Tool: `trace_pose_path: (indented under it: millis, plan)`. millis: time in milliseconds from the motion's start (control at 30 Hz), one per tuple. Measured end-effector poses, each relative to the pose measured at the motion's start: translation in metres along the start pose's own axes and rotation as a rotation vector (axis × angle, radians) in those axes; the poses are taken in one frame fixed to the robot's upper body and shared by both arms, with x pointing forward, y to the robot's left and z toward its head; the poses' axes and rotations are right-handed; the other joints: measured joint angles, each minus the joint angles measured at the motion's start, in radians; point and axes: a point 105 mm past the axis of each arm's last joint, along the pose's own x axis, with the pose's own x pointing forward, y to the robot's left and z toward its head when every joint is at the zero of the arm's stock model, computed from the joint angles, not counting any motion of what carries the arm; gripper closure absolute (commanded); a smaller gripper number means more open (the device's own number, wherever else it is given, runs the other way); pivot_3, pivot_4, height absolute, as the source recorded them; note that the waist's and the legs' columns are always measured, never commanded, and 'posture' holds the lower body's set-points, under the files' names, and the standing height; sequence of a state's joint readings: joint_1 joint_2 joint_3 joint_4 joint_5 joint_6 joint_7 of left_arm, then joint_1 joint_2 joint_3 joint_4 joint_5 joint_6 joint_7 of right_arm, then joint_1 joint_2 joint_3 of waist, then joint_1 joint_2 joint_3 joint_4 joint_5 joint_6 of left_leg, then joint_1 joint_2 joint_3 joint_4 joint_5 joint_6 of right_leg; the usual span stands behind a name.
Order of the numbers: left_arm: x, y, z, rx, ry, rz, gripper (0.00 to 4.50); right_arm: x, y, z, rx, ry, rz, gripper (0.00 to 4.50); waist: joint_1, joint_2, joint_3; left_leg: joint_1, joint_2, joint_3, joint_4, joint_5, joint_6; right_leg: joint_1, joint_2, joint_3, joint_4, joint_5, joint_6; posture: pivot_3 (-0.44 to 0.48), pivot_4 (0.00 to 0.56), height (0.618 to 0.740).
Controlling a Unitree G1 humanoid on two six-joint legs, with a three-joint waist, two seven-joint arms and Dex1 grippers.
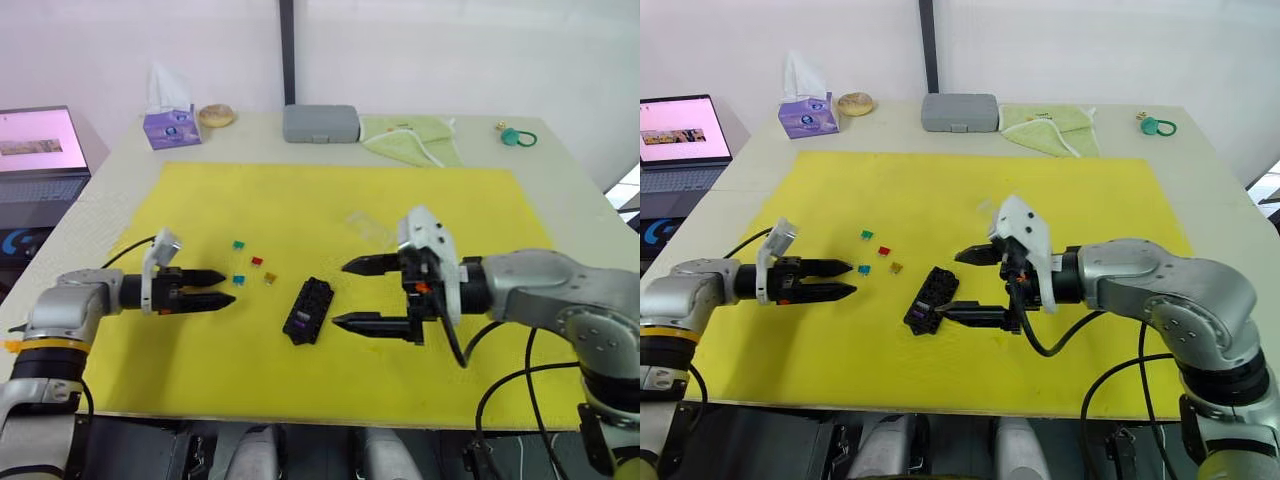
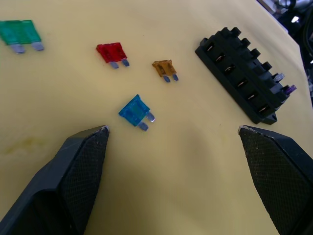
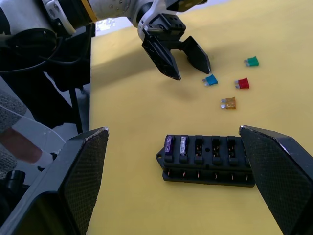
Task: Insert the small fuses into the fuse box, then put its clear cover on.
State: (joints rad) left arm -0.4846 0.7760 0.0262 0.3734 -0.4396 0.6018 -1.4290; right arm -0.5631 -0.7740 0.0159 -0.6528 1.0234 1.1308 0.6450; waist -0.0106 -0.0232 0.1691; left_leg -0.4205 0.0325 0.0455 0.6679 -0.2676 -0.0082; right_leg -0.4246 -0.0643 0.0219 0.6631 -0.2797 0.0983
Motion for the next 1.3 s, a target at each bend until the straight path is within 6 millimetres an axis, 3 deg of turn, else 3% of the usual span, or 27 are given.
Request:
trace_pose_path:
  millis: [67,100,167,267,633,733,800,833,1300]
  plan:
    - [0.002,0.001,-0.001,0.003,0.005,0.004,0.05,0.001,0.000,0.000,-0.004,-0.004,0.000,0.00,0.001,0.000,0.000,0.000,0.000,0.000,0.000,0.000,0.000,0.000,0.000,0.000,0.000,0.000,0.000,0.000,0.150,0.737]
    - [0.003,0.001,-0.002,0.011,0.012,0.006,0.29,0.002,0.000,0.000,-0.004,-0.003,-0.001,0.00,0.001,0.000,0.000,0.000,0.000,0.000,0.000,0.000,0.000,0.000,0.000,0.000,0.000,0.000,0.000,0.000,0.150,0.737]
    - [0.006,0.004,-0.003,0.013,0.011,0.013,0.91,0.001,-0.001,-0.001,-0.004,-0.004,-0.013,0.00,0.003,0.001,-0.001,0.000,0.000,0.000,0.000,0.000,0.000,0.000,0.000,0.000,0.000,0.000,0.000,0.000,0.150,0.737]
    - [0.010,0.009,-0.003,-0.006,-0.002,0.026,2.31,0.001,-0.003,-0.003,0.001,-0.005,-0.024,0.00,0.003,0.000,-0.001,0.000,0.000,0.000,0.000,0.000,0.000,0.000,0.000,0.000,0.000,0.000,0.000,0.000,0.150,0.737]
    - [0.018,0.016,-0.004,-0.081,-0.030,0.005,2.31,0.001,-0.007,-0.012,0.027,0.006,-0.068,0.00,0.006,0.001,-0.001,0.000,-0.001,0.000,0.001,0.000,0.000,0.001,0.000,0.000,0.000,0.000,0.000,0.000,0.150,0.737]
    - [0.019,0.018,-0.004,-0.098,-0.042,0.004,3.18,0.000,-0.008,-0.014,0.032,0.009,-0.081,0.00,0.009,0.001,-0.001,0.000,-0.001,0.000,0.001,0.000,0.000,0.001,0.000,0.000,0.000,0.000,0.000,0.000,0.150,0.737]
    - [0.021,0.019,-0.005,-0.109,-0.047,0.005,4.12,0.000,-0.010,-0.014,0.029,0.011,-0.089,0.00,0.009,0.001,-0.001,0.000,-0.001,0.000,0.001,0.000,0.000,0.001,0.000,0.000,0.000,0.000,0.000,0.000,0.150,0.737]
    - [0.022,0.018,-0.005,-0.111,-0.049,0.000,4.34,0.000,-0.010,-0.015,0.028,0.013,-0.094,0.00,0.009,0.001,-0.001,0.000,-0.001,0.000,0.001,0.000,0.000,0.001,0.000,0.000,0.000,0.000,0.000,0.000,0.150,0.737]
    - [0.014,0.017,0.000,-0.169,-0.107,0.007,4.34,-0.004,-0.014,-0.018,0.040,0.030,-0.098,0.00,-0.001,0.000,-0.001,0.000,0.000,-0.001,0.001,0.000,0.000,0.001,0.001,-0.001,0.000,0.000,0.000,0.000,0.150,0.737]
